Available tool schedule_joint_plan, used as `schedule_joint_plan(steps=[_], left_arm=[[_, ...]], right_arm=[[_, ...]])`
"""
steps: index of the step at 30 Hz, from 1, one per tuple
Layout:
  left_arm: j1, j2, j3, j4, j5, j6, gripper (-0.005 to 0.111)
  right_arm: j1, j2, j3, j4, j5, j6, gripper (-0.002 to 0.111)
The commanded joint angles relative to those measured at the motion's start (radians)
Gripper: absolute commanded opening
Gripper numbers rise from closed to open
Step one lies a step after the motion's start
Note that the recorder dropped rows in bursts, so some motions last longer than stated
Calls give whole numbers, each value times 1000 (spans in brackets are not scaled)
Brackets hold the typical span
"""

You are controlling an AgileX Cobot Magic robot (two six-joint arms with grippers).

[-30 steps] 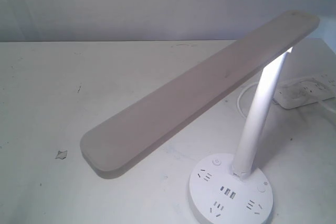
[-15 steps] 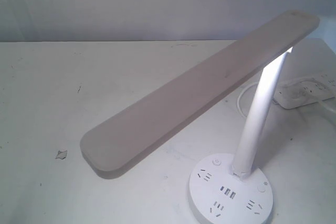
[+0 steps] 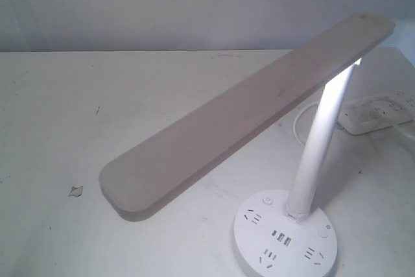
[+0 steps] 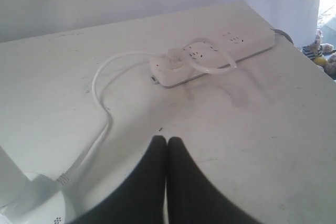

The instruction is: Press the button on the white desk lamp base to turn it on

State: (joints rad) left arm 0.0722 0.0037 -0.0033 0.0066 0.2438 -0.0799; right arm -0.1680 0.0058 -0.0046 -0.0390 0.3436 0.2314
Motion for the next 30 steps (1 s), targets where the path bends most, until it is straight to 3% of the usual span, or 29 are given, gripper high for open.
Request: schedule_joint_plan(steps=[1,8,30], left_arm=[[-5,-4,3,-1,3,-3,0],[-5,-4,3,-1,3,-3,0],[-5,-4,3,-1,3,-3,0]], right_arm=[[-3,-6,5,0,-2,-9,0],[-3,-6,5,0,-2,-209,0],[-3,-6,5,2,-4,-202,0]])
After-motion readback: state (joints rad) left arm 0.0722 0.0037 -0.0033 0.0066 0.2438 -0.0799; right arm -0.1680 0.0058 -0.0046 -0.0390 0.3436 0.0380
